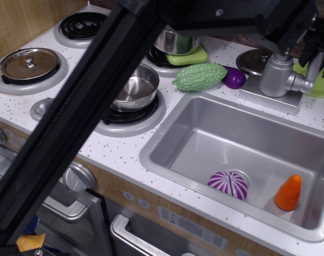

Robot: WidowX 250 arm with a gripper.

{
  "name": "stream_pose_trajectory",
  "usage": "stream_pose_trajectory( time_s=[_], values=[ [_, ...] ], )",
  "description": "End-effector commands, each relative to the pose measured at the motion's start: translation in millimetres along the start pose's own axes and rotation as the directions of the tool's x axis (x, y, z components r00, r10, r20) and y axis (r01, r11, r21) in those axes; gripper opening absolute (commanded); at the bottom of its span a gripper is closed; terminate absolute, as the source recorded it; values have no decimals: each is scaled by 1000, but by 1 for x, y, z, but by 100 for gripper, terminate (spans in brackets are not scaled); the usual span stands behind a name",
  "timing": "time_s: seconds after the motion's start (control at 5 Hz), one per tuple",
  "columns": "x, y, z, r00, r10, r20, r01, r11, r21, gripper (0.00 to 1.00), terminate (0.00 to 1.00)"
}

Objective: Turn lever vertical to front

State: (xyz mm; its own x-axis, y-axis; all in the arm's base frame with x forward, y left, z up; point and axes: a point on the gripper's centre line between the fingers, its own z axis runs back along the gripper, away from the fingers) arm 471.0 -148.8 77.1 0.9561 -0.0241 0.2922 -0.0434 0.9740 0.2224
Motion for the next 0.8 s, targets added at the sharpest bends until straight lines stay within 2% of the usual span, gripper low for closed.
stream_pose_trajectory(
  time_s=[0.0, 0.2, 0.4, 0.6],
  values=[
    [-11, -4, 41, 995, 87, 49, -86, 996, -3, 0, 0],
    [-31, -10, 46, 991, 134, 31, -133, 991, -21, 0, 0],
    [-41, -8, 44, 988, 153, 6, -153, 988, -35, 0, 0],
    [-55, -10, 33, 975, 207, -81, -213, 974, -79, 0, 0]
  ],
)
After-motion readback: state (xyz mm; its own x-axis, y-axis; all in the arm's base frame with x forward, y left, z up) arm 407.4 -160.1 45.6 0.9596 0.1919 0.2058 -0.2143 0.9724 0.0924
